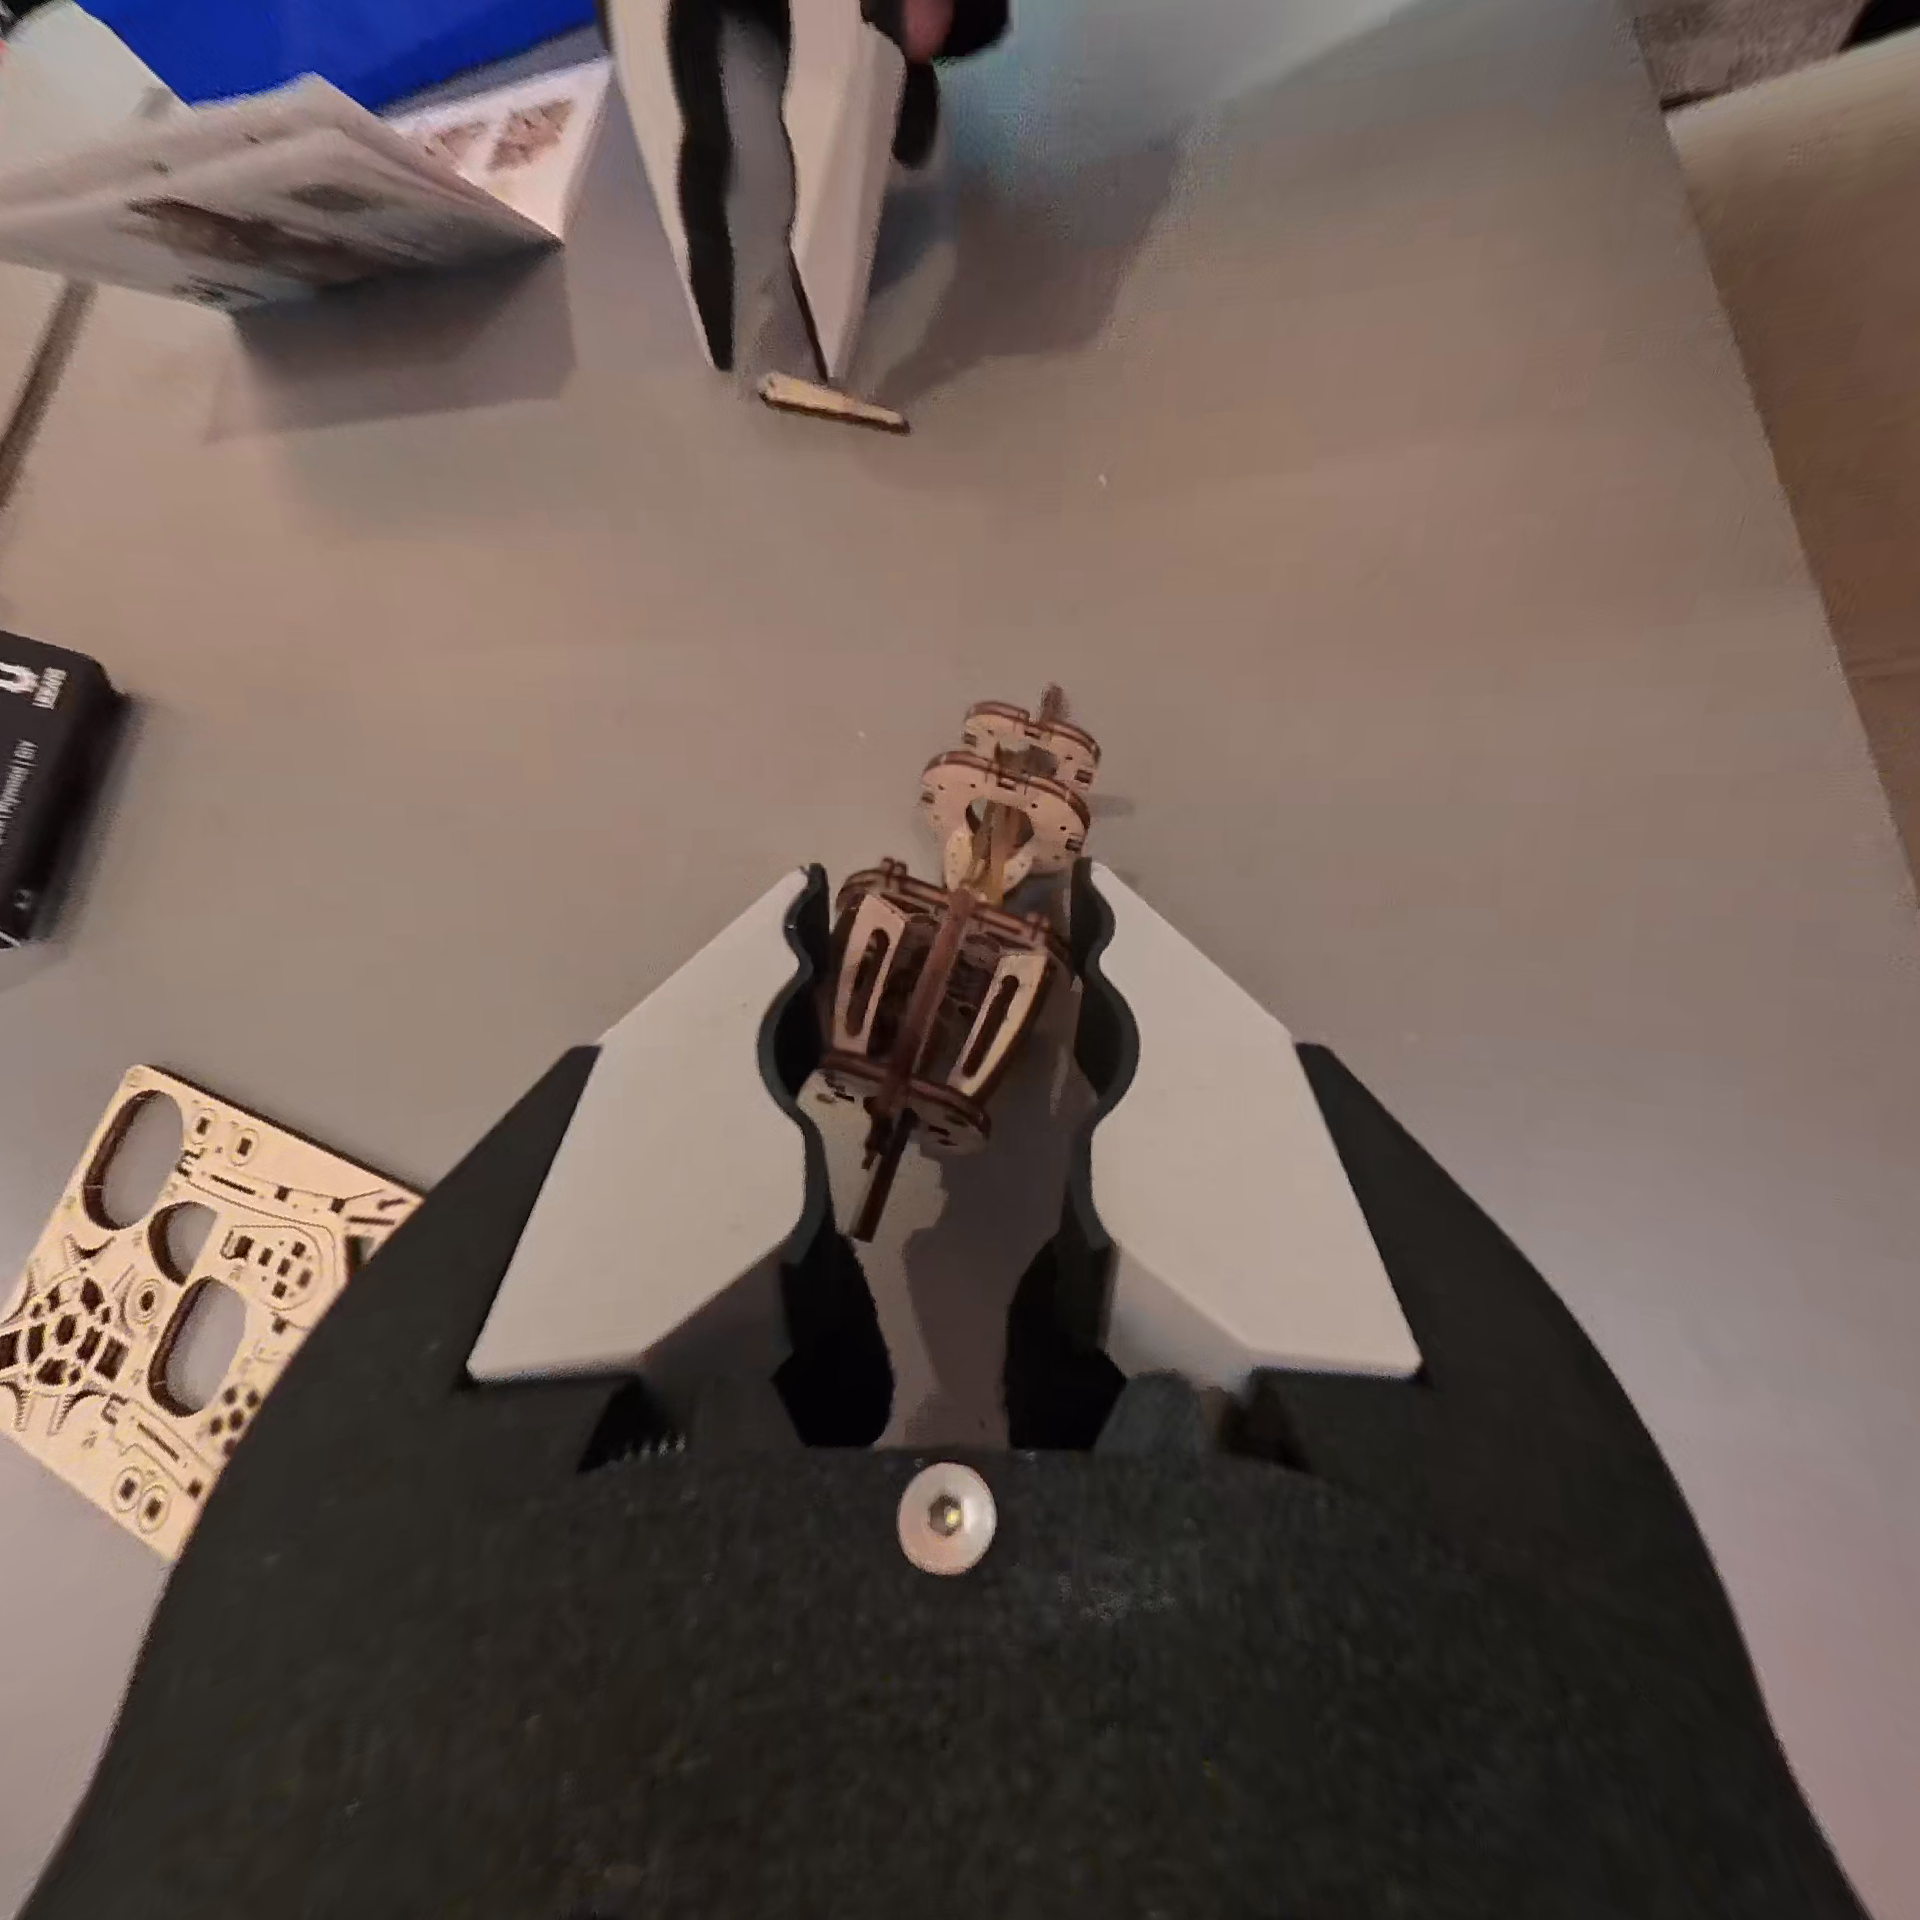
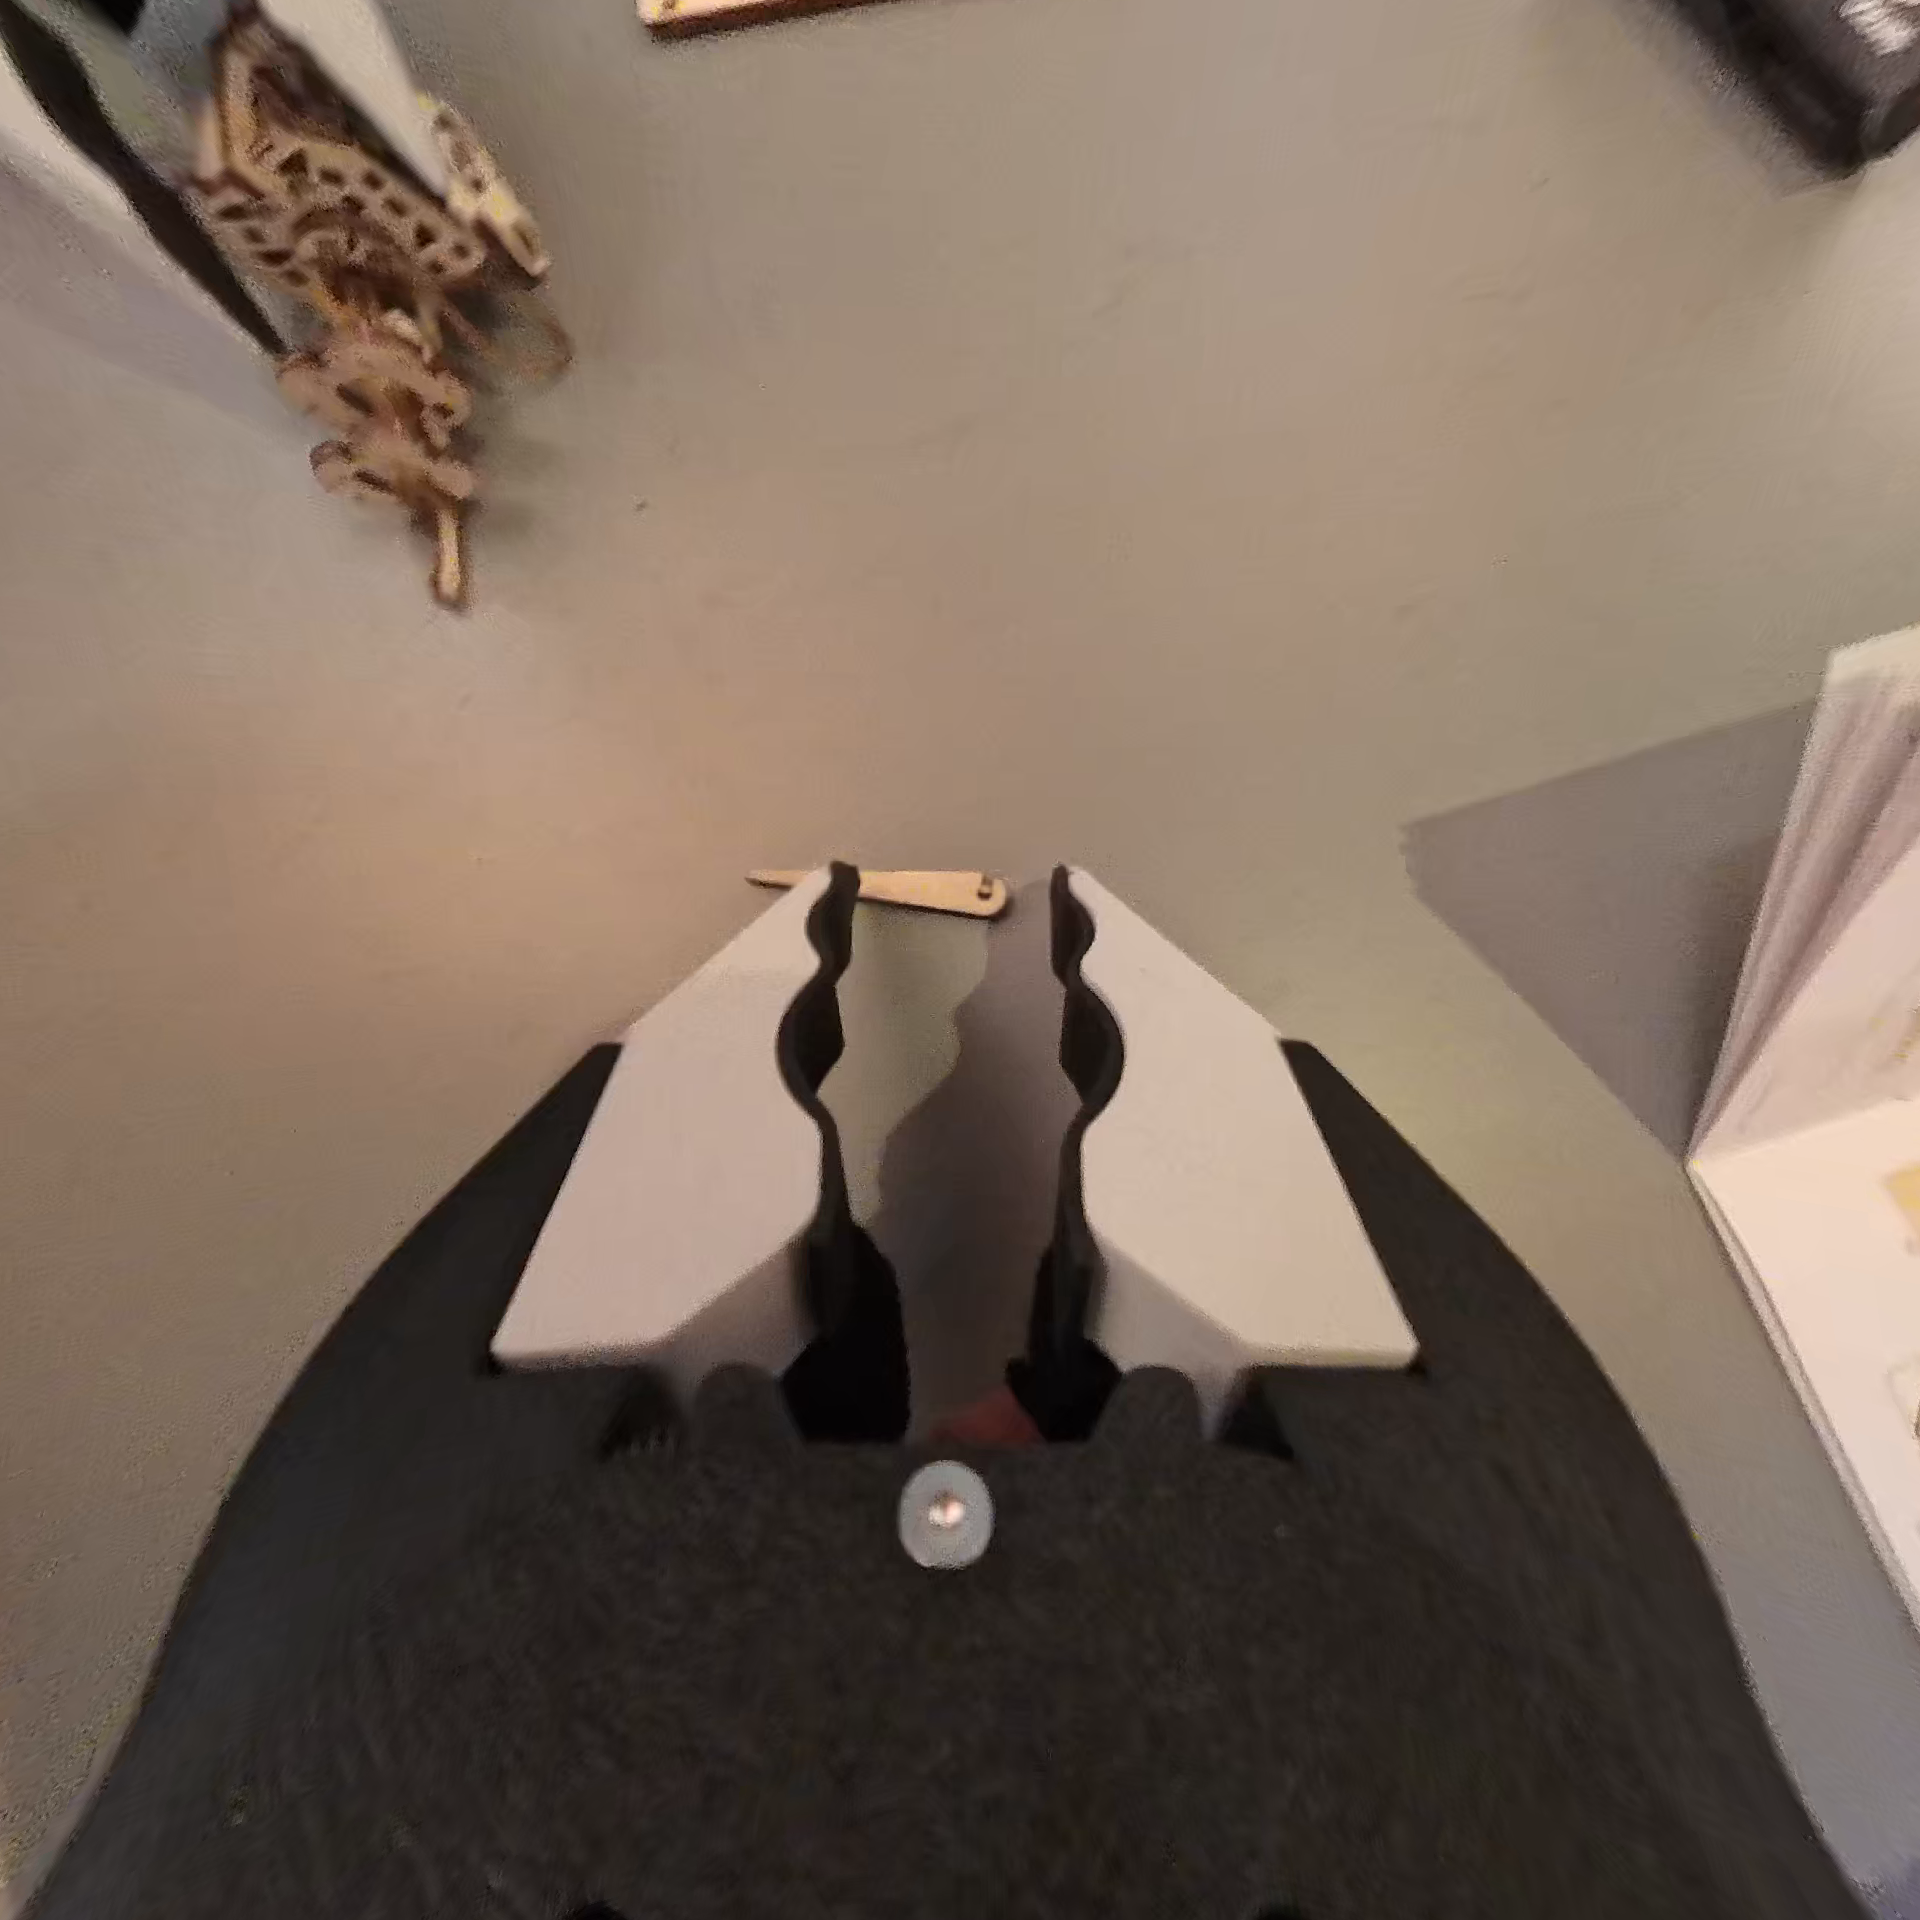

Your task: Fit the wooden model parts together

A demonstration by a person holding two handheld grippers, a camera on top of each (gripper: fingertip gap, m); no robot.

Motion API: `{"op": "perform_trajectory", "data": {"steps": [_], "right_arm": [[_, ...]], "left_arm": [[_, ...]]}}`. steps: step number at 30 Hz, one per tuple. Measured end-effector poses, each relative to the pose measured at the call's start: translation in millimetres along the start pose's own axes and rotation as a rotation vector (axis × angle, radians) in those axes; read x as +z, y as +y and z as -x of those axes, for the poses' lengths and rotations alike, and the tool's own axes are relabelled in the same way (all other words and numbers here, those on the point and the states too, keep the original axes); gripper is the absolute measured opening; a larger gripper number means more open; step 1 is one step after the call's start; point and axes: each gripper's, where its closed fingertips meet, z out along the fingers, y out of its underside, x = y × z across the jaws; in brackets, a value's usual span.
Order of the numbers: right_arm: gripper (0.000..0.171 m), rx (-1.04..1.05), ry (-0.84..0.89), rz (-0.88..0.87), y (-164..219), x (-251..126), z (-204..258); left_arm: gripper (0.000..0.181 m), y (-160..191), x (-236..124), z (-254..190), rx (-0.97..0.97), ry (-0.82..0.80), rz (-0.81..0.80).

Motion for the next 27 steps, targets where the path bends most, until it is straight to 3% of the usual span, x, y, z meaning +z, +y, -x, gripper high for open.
{"op": "perform_trajectory", "data": {"steps": [4, 7, 11, 15, 22, 27], "right_arm": [[0.038, -0.118, -0.112, 0.062, 5.4, -3.8, 0.5], [0.038, -0.187, -0.165, 0.088, 7.5, -4.8, -0.5], [0.035, -0.253, -0.196, 0.08, 4.8, 4.3, 1.0], [0.008, -0.288, -0.18, 0.069, 2.6, 8.3, 3.7], [0.007, -0.234, -0.021, 0.053, 2.0, 5.1, 5.5], [0.007, -0.221, -0.015, -0.151, -41.9, -9.0, 41.4]], "left_arm": [[0.065, 10.7, -0.3, -12.8, 0.005, 0.115, 0.096], [0.073, 21.2, 1.5, -16.7, 0.022, 0.176, 0.184], [0.06, 24.9, 3.7, -18.0, 0.043, 0.233, 0.217], [0.052, 23.2, 5.4, -19.3, 0.046, 0.245, 0.219], [0.052, 4.9, 6.9, 1.4, 0.229, -0.097, 0.12], [0.052, -21.1, 2.1, 13.4, 0.337, -0.348, -0.016]]}}
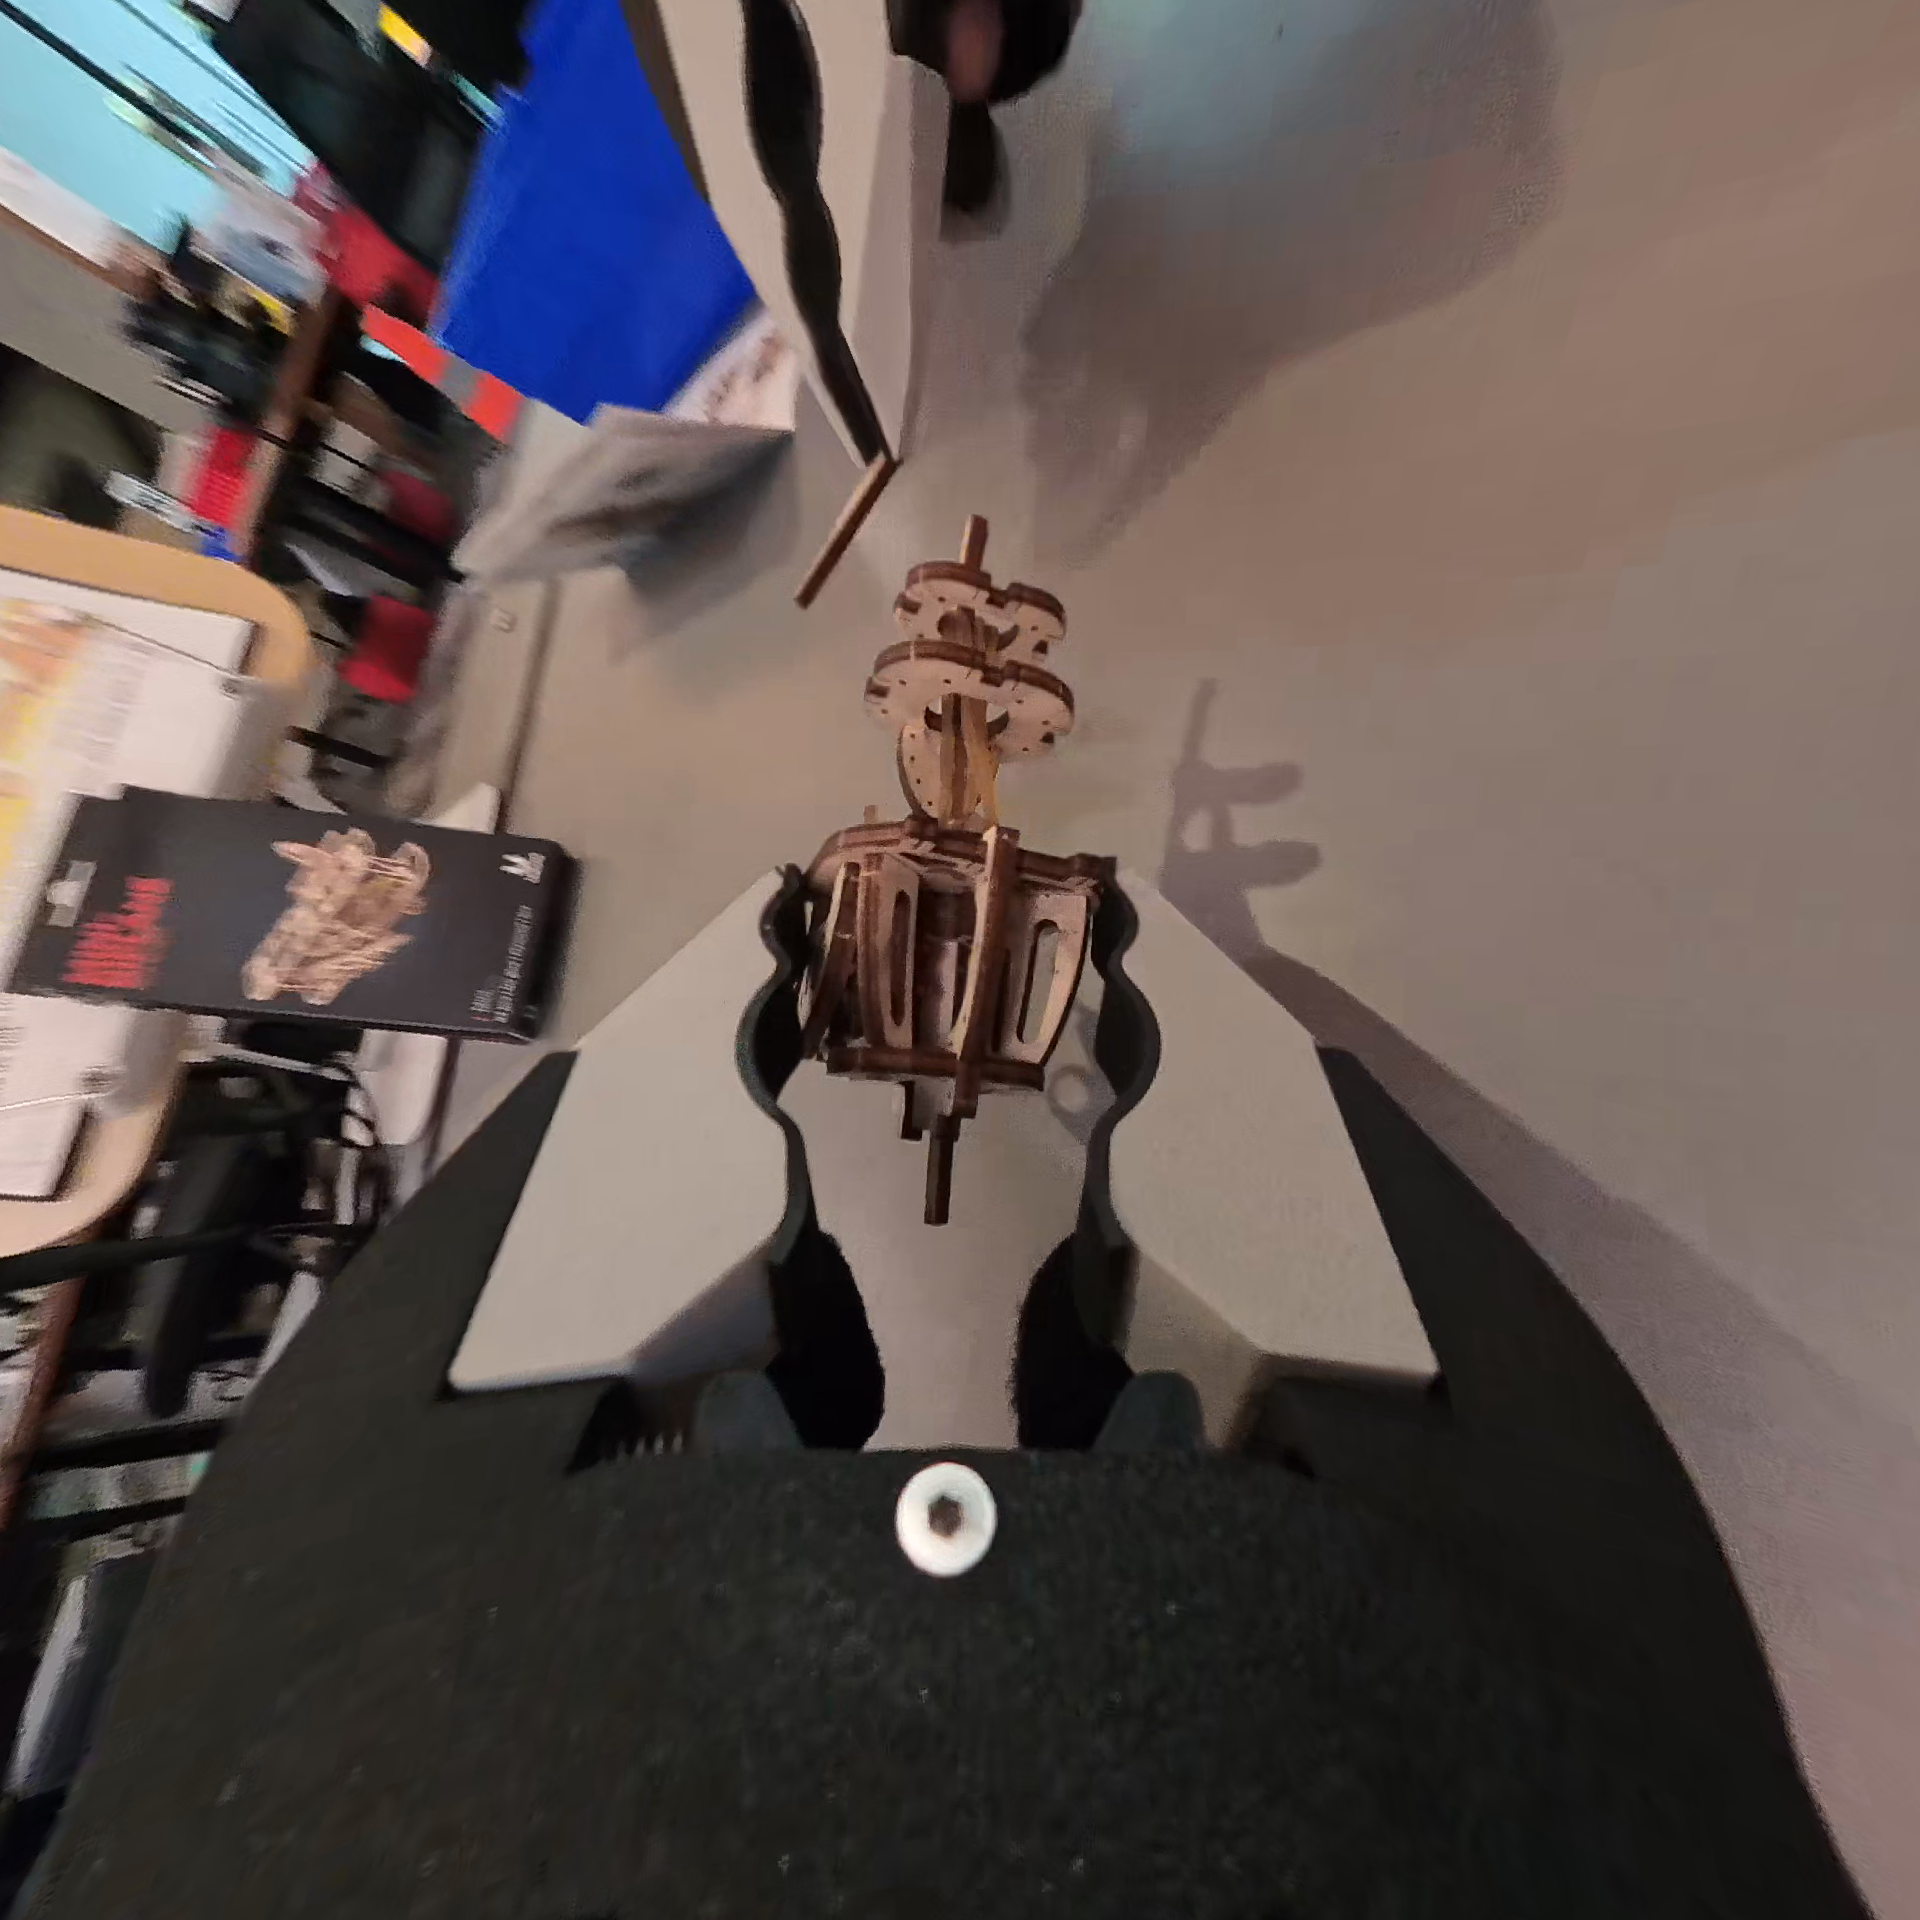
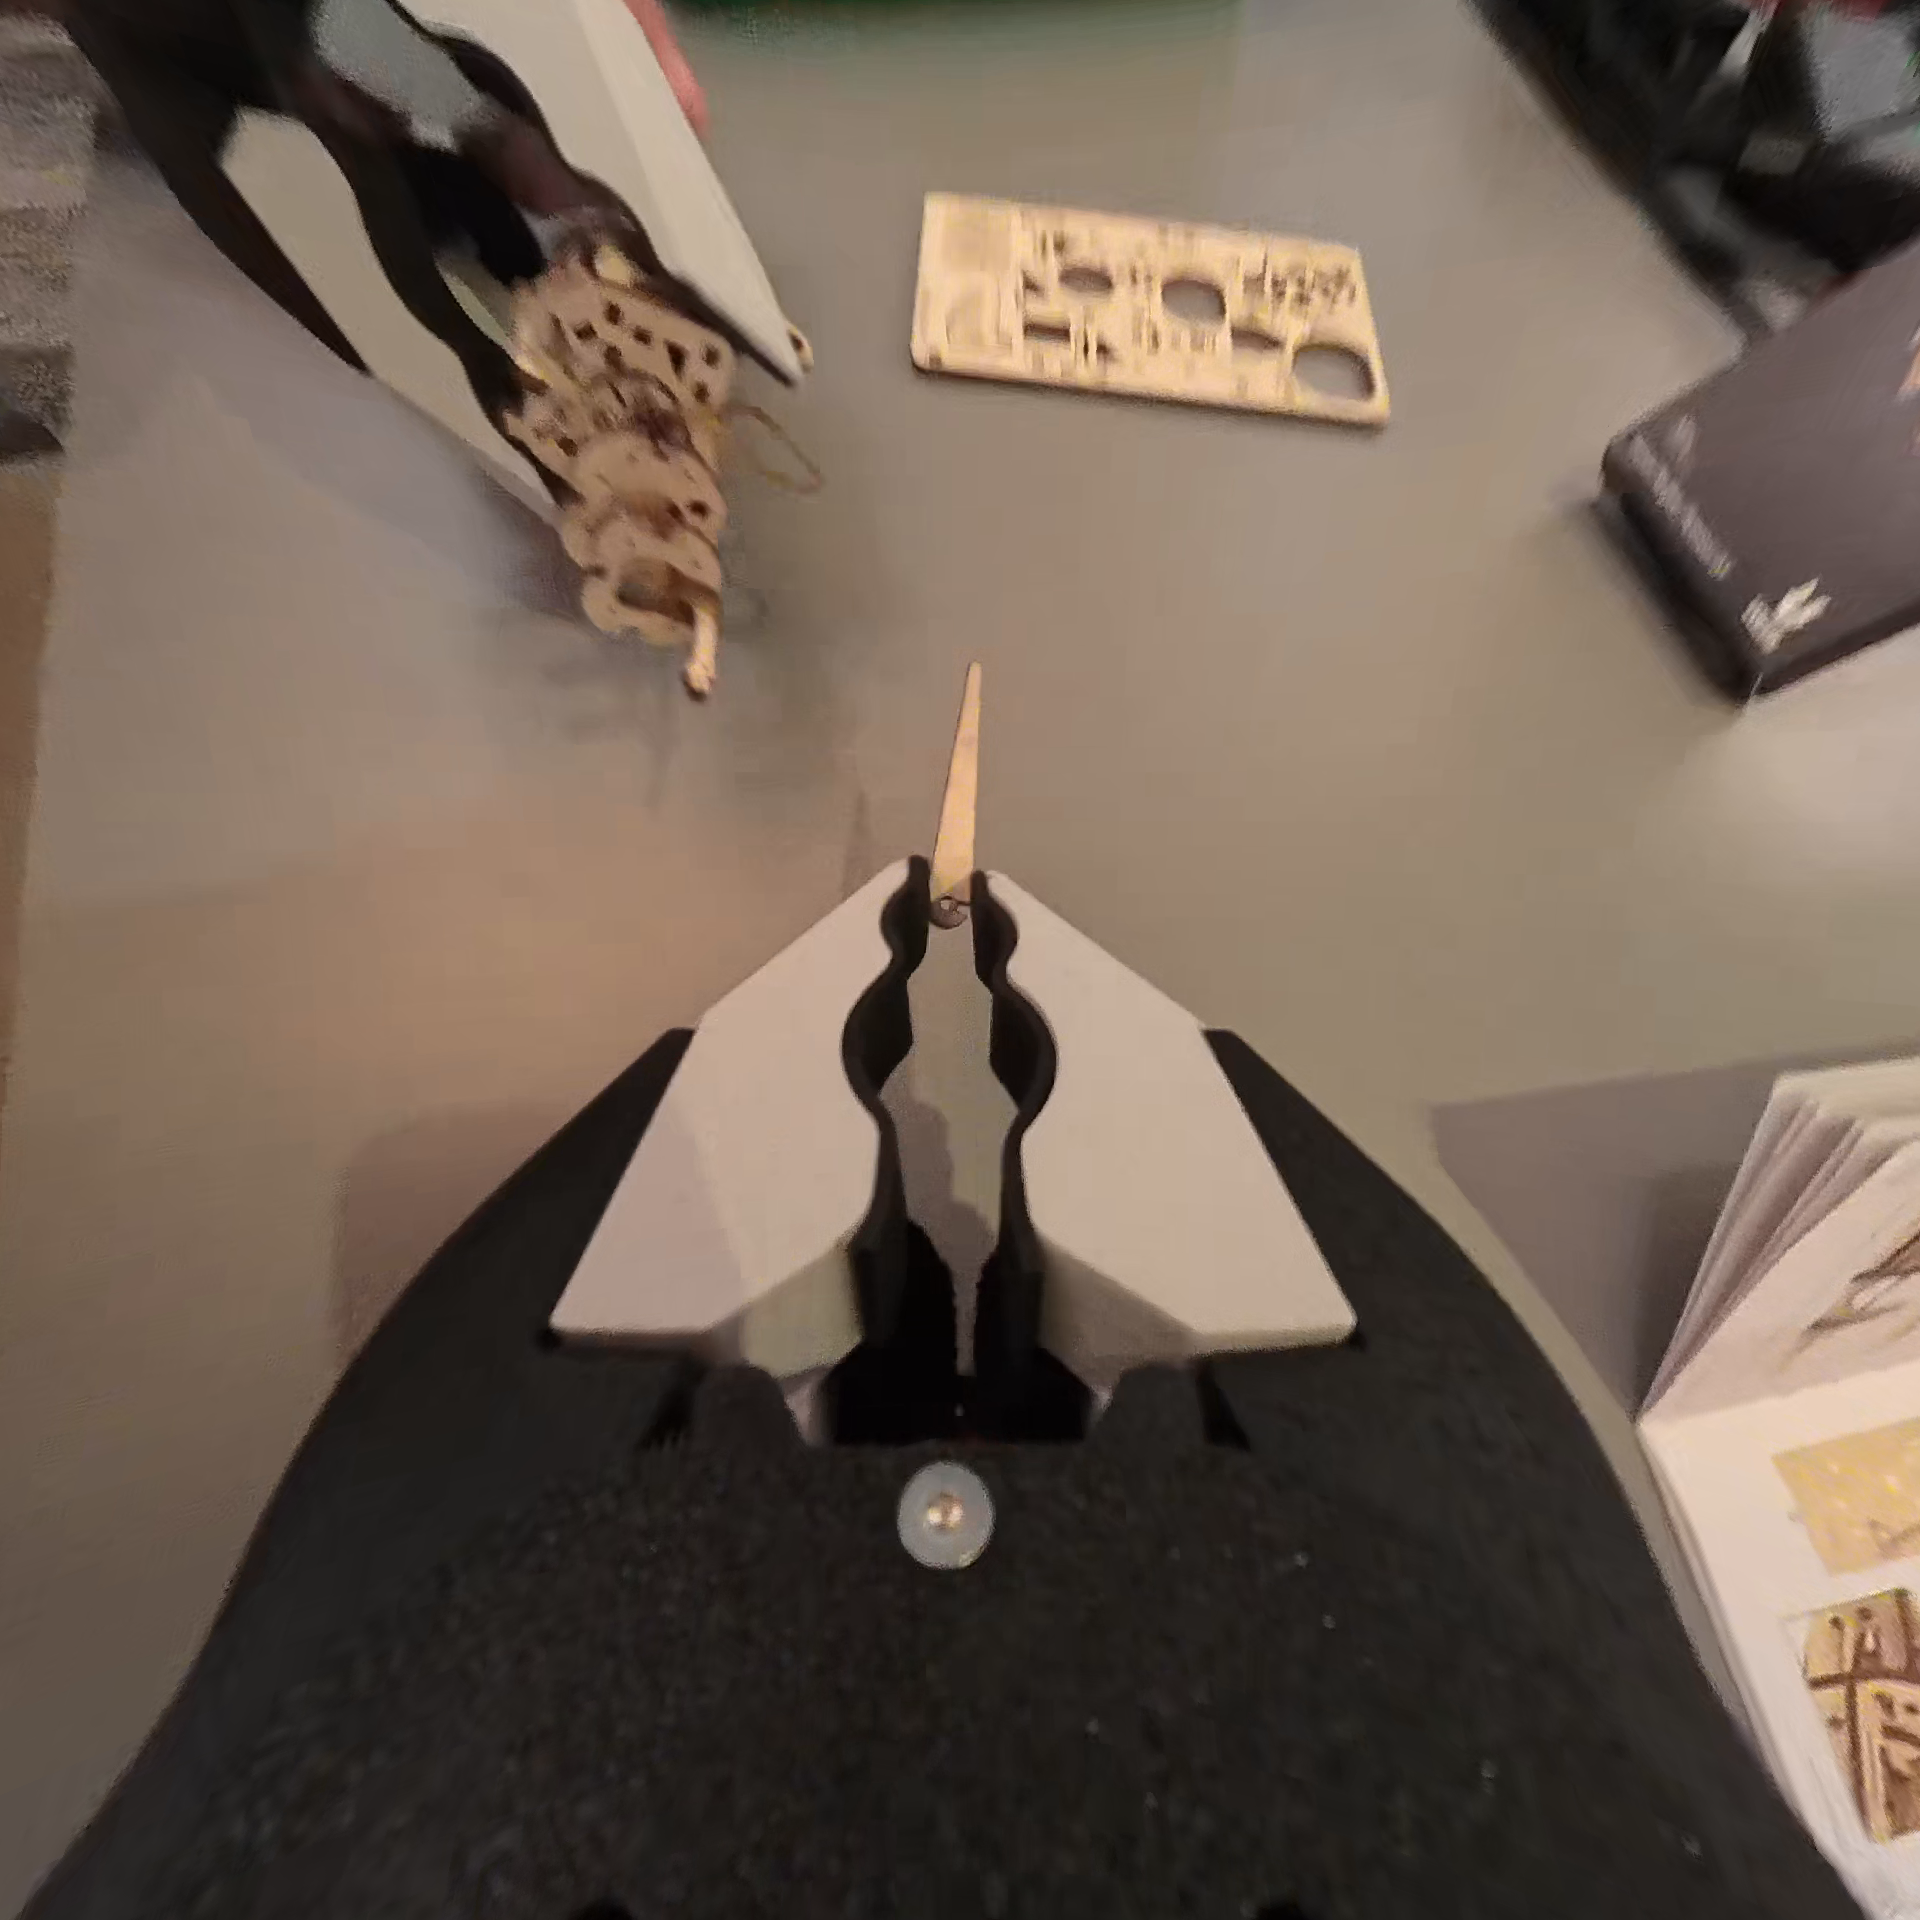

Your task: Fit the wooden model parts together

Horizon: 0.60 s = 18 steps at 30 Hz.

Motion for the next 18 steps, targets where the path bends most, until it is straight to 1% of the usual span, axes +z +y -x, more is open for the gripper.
{"op": "perform_trajectory", "data": {"steps": [3, 6, 9, 12, 15, 18], "right_arm": [[0.007, -0.041, -0.047, -0.063, -22.0, -3.6, 20.1], [0.007, -0.083, -0.078, -0.109, -28.7, -2.4, 28.2], [0.007, -0.081, -0.17, -0.189, -32.5, 6.4, 51.4], [0.007, -0.076, -0.19, -0.247, -35.8, 17.6, 62.3], [0.007, -0.007, -0.243, -0.367, -52.9, 17.3, 68.5], [0.007, 0.041, -0.268, -0.45, -66.1, 13.1, 68.0]], "left_arm": [[0.052, -17.6, -4.8, 9.5, 0.039, -0.103, -0.077], [0.052, -40.3, -13.5, 11.6, 0.011, -0.125, -0.172], [0.052, -58.1, -21.1, 11.6, -0.046, -0.118, -0.244], [0.052, -67.9, -25.8, 7.9, -0.133, -0.07, -0.301], [0.052, -74.5, -30.3, 6.4, -0.252, -0.022, -0.364], [0.052, -77.5, -34.7, 7.2, -0.353, 0.015, -0.41]]}}
